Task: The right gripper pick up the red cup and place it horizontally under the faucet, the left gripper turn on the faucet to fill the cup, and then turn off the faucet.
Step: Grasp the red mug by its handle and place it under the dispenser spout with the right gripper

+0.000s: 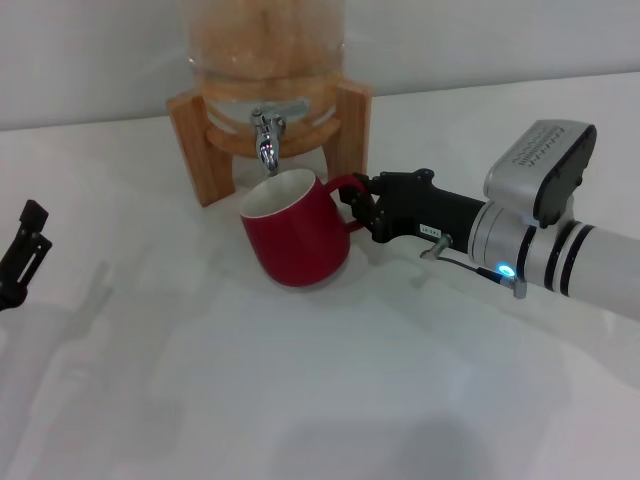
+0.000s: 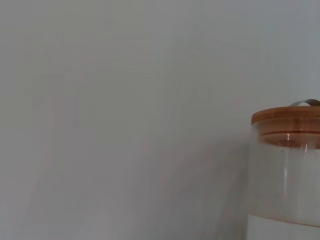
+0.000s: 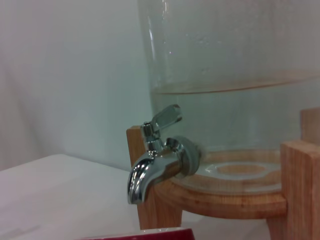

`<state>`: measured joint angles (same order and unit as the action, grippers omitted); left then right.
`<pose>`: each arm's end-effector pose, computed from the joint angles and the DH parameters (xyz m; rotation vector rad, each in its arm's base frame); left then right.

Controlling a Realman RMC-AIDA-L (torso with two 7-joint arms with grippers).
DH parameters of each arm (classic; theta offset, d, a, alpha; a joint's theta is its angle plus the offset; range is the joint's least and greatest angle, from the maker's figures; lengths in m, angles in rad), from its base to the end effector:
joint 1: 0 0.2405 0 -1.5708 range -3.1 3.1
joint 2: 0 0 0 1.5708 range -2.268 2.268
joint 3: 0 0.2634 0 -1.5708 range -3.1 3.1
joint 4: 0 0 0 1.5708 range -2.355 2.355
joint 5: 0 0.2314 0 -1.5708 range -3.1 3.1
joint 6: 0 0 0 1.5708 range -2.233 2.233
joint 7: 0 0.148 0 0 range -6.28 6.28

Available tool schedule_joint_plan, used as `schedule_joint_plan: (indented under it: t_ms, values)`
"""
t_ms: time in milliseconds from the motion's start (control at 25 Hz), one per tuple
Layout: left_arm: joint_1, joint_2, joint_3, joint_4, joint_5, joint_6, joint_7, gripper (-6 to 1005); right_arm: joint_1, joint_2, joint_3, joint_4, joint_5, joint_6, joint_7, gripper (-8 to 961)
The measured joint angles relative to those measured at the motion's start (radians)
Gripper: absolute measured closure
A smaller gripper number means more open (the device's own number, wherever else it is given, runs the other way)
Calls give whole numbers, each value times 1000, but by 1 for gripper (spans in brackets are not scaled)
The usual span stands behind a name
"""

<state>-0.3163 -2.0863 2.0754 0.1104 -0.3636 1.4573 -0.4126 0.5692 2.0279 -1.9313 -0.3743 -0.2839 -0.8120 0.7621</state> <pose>-0.3410 0.2892 -0.0326 -1.7268 -0.5268 -0.9899 0.2619 0.3969 -0.0902 -2.2694 0.6042 0.7017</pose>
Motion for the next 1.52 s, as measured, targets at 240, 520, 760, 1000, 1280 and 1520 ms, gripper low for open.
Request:
schedule_joint_plan:
  t_ms: [240,520,760,1000,1280,1520]
  values:
    - [-1,0,0,0,0,0,0,140,-5,0,4,0,6,-1,0,791]
    - [0,0,0,0,0,0,0,140,-4,0,2,0,8,3,1,744]
    - [0,0,0,0,0,0,0,140,-5,0,4,0,8,5,2,674]
    - [-1,-2,0,0,1,0,0,140,1,0,1,0,23,9,3,673]
    - [1,-1,0,0,7,2,0,140,9,0,0,0,46,15,3,672]
    - [0,-1,0,0,14,2,0,140,22,0,0,-1,56,44,3,674]
